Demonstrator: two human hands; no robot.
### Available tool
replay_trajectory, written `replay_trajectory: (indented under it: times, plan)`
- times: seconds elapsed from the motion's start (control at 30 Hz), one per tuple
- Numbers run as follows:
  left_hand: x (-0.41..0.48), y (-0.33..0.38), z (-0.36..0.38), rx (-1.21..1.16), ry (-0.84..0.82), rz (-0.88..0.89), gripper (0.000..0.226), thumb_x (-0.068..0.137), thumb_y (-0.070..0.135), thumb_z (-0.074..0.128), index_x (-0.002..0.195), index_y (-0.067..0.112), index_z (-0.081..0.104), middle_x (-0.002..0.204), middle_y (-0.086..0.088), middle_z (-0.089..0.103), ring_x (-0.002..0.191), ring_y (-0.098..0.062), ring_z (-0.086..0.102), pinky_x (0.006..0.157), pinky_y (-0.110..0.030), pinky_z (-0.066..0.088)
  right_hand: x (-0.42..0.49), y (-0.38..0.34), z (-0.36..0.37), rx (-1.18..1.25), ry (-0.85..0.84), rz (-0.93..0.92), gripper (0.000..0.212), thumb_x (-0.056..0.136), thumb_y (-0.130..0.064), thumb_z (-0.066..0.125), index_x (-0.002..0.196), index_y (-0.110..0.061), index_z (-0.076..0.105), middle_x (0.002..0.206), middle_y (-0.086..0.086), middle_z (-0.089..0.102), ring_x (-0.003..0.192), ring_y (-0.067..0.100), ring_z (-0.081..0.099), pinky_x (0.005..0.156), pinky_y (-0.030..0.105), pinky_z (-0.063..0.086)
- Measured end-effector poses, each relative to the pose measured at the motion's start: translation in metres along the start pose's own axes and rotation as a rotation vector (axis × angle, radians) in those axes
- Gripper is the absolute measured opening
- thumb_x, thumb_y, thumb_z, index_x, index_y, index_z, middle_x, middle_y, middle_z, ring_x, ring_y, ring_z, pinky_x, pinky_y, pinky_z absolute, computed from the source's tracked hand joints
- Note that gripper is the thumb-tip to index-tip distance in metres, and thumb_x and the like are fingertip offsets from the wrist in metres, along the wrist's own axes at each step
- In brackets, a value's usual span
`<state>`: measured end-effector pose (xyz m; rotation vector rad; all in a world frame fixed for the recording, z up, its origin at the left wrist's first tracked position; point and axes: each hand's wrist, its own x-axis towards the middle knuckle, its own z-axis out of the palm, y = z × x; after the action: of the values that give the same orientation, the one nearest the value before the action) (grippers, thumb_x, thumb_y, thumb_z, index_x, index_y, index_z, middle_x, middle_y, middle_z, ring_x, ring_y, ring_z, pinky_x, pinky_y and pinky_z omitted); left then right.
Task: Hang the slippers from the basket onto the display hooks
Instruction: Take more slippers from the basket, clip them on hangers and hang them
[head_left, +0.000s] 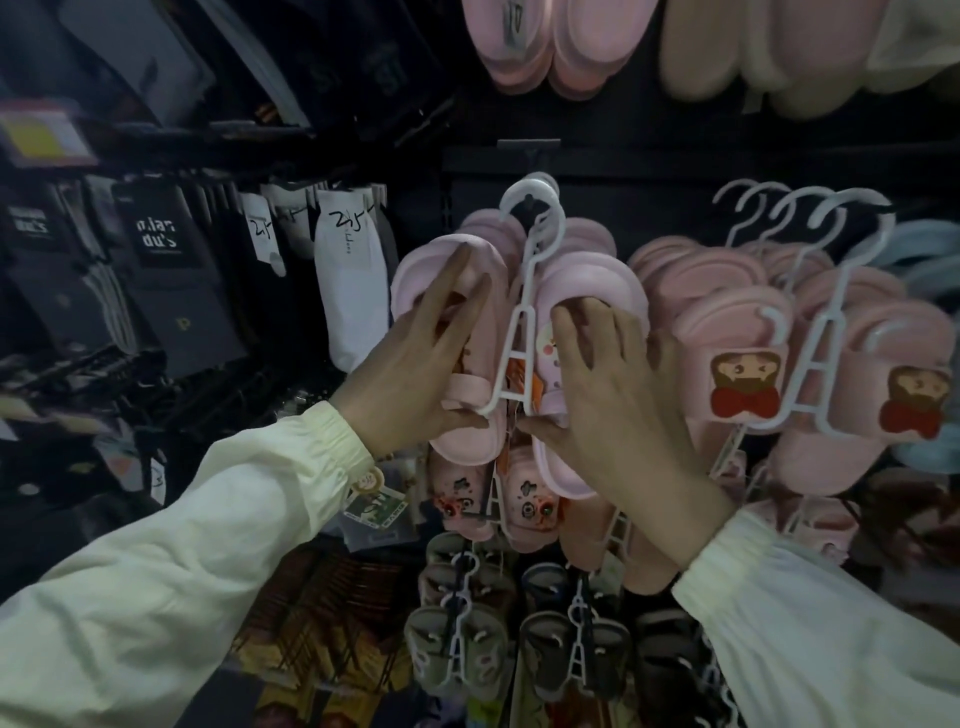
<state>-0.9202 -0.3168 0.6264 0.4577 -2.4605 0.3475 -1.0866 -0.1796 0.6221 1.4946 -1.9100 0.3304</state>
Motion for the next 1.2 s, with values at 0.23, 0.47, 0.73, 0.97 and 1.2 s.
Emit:
replay_trajectory:
  times: [0.23, 0.47, 0.73, 0.97, 1.2]
  plan:
    - [-0.009, 0.001, -0.007, 0.180, -0.004, -0.073, 0.133, 0.052, 0.056, 0.089, 0.156, 0.010, 0.021, 0.165, -0.018, 0.001, 0.133, -0.038, 0.039, 0.098, -0.050, 0.042, -0.007, -0.022, 0.001, -0.023, -0.014, 0.084, 0.098, 0.075, -0.061, 0.070, 0.146, -0.005, 0.033, 0.138, 0.016, 0.042, 0.121, 0.034, 0.043, 0.089, 0.050, 0.038]
    - [-0.014, 0.002, -0.016, 0.198, -0.036, -0.052, 0.106, 0.054, 0.053, 0.088, 0.146, 0.024, 0.044, 0.164, -0.022, 0.002, 0.132, -0.040, 0.039, 0.099, -0.051, 0.039, -0.020, -0.033, 0.003, 0.012, 0.032, 0.153, 0.098, 0.073, -0.054, 0.078, 0.146, -0.004, 0.034, 0.141, 0.016, 0.043, 0.128, 0.034, 0.041, 0.093, 0.046, 0.041]
    - [-0.021, 0.020, -0.008, 0.161, 0.000, -0.130, 0.071, 0.074, 0.056, 0.074, 0.137, 0.035, 0.051, 0.164, -0.020, -0.007, 0.133, -0.034, 0.031, 0.102, -0.051, 0.035, -0.024, -0.022, 0.012, 0.149, 0.010, 0.147, 0.104, 0.074, -0.045, 0.080, 0.152, -0.003, 0.025, 0.150, 0.017, 0.037, 0.141, 0.035, 0.033, 0.103, 0.051, 0.042]
    - [-0.030, 0.035, 0.005, 0.193, 0.017, -0.196, 0.076, 0.083, 0.047, 0.069, 0.150, 0.028, 0.037, 0.164, -0.021, -0.005, 0.136, -0.044, 0.033, 0.107, -0.054, 0.032, -0.036, -0.021, 0.022, 0.171, 0.026, 0.141, 0.100, 0.084, -0.027, 0.077, 0.156, -0.002, 0.012, 0.161, 0.017, 0.021, 0.150, 0.032, 0.018, 0.116, 0.048, 0.031]
    - [-0.046, 0.042, 0.012, 0.095, -0.063, -0.251, 0.096, 0.087, 0.054, 0.061, 0.160, 0.027, 0.005, 0.164, -0.016, -0.014, 0.152, -0.035, -0.005, 0.114, -0.061, 0.028, -0.050, -0.017, 0.013, 0.267, -0.064, 0.094, 0.106, 0.086, -0.038, 0.070, 0.158, -0.007, -0.001, 0.166, 0.011, -0.004, 0.154, 0.026, 0.000, 0.119, 0.054, 0.023]
